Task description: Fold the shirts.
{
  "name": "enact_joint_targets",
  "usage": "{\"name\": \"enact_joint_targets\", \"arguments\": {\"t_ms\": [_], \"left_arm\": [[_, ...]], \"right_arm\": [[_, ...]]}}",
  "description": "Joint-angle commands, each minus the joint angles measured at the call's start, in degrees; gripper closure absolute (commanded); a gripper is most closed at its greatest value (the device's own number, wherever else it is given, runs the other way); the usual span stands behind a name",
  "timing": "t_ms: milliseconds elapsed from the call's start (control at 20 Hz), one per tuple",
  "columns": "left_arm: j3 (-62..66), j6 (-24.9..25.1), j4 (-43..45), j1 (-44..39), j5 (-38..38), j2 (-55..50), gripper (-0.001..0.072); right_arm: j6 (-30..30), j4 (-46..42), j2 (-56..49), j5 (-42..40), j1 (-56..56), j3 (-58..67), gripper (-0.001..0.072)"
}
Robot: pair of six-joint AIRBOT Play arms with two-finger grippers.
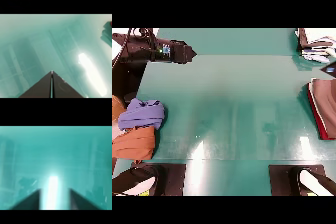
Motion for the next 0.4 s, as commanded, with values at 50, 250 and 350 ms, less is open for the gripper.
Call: {"name": "enact_joint_targets", "arguments": {"t_ms": [50,250,350], "left_arm": [[0.00,0.00,-0.04,-0.02,0.13,0.00,0.0679],[0.00,0.00,-0.04,-0.02,0.13,0.00,0.0679],[0.00,0.00,-0.04,-0.02,0.13,0.00,0.0679]], "right_arm": [[-0.09,0.48,0.11,-3.89,13.66,0.39,0.0697],[-0.07,0.52,0.11,-3.80,15.32,0.39,0.0697],[-0.07,0.52,0.11,-3.63,15.30,0.39,0.0697]]}}
